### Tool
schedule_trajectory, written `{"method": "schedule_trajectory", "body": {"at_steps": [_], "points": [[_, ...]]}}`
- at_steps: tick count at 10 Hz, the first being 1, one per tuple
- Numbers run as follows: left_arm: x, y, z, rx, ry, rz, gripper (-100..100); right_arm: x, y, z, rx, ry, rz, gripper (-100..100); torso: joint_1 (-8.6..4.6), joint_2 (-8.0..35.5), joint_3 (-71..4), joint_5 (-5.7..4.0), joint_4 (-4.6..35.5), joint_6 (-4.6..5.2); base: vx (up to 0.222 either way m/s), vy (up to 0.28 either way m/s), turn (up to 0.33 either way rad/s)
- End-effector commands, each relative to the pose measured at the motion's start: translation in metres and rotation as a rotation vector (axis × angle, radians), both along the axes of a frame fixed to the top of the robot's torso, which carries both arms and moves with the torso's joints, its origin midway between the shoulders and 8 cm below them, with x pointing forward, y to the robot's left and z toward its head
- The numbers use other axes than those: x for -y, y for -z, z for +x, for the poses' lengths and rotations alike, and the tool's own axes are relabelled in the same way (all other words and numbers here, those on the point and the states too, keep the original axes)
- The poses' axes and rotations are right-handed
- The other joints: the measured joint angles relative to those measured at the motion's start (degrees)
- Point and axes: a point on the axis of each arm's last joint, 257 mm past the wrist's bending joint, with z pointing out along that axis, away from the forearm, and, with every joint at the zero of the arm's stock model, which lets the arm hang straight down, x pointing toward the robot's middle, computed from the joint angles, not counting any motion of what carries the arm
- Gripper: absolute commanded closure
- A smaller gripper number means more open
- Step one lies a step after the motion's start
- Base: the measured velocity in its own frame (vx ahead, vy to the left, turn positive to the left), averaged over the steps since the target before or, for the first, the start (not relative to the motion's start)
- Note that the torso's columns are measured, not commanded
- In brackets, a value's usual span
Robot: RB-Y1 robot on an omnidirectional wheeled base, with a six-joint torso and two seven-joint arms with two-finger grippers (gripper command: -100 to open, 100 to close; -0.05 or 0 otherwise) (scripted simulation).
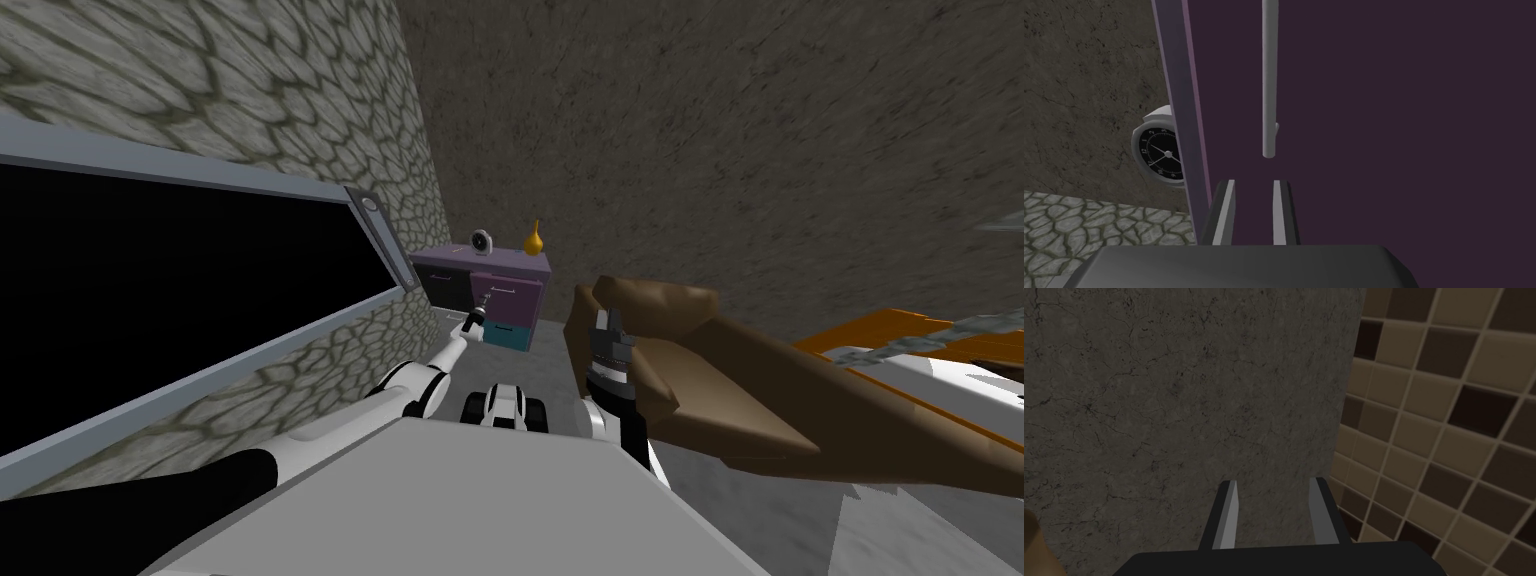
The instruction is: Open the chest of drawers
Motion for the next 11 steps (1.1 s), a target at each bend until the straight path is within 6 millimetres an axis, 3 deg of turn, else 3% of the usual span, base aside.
{"method": "schedule_trajectory", "body": {"at_steps": [1, 4, 11], "points": [[0.01, -0.002, 0.007, -0.021, 0.005, -0.016, -100, 0.0, 0.0, 0.0, 0.0, 0.0, 0.0, 0, -0.24, -0.2, -0.1, -0.06, 0.0, 0.03, 0.108, -0.129, -0.004], [-0.003, -0.007, 0.002, -0.004, -0.034, -0.019, -100, 0.0, 0.0, 0.0, 0.0, 0.0, 0.0, 0, 0.4, 0.2, 0.1, 0.12, 0.1, 0.03, 0.025, 0.01, -0.117], [-0.016, -0.01, -0.008, 0.01, -0.108, -0.008, -100, 0.0, 0.0, 0.0, 0.0, 0.0, 0.0, 0, 0.02, 0.0, 0.0, 0.01, 0.0, -0.01, 0.011, 0.048, -0.094]]}}
